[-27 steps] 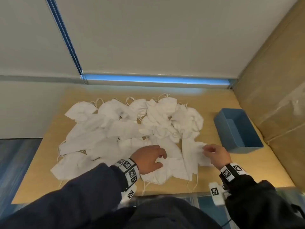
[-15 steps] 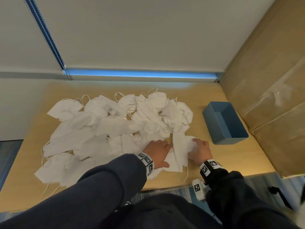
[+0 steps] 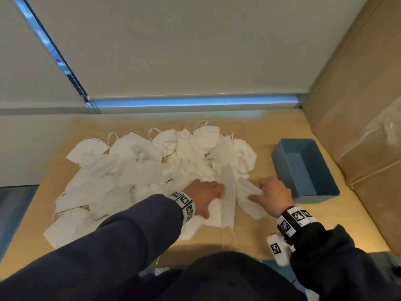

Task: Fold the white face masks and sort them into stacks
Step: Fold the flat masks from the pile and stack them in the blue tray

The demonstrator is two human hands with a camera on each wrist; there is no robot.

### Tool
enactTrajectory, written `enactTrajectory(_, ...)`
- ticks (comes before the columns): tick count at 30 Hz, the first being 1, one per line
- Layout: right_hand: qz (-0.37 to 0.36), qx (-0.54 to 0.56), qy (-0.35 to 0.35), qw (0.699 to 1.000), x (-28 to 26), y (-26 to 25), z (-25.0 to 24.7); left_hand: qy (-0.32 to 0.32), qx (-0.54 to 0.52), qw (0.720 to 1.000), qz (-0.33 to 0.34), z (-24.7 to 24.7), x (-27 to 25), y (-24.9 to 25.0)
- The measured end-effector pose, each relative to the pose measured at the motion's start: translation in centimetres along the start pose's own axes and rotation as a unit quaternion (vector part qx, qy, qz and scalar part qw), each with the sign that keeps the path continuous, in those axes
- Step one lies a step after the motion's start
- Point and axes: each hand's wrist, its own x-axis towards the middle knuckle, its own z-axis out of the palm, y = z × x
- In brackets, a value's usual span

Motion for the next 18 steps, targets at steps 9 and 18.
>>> enactTrajectory(9, 0.014, 0.532, -0.023, 0.846, -0.1, -0.3, -3.5, 0.007, 0.000, 0.999, -0.042, -1.1, 1.1, 0.5)
enactTrajectory(18, 0.084, 0.677, -0.176, 0.710, 2.4, -1.2, -3.1, 0.209, -0.255, 0.934, -0.139, -5.0, 0.4, 0.7)
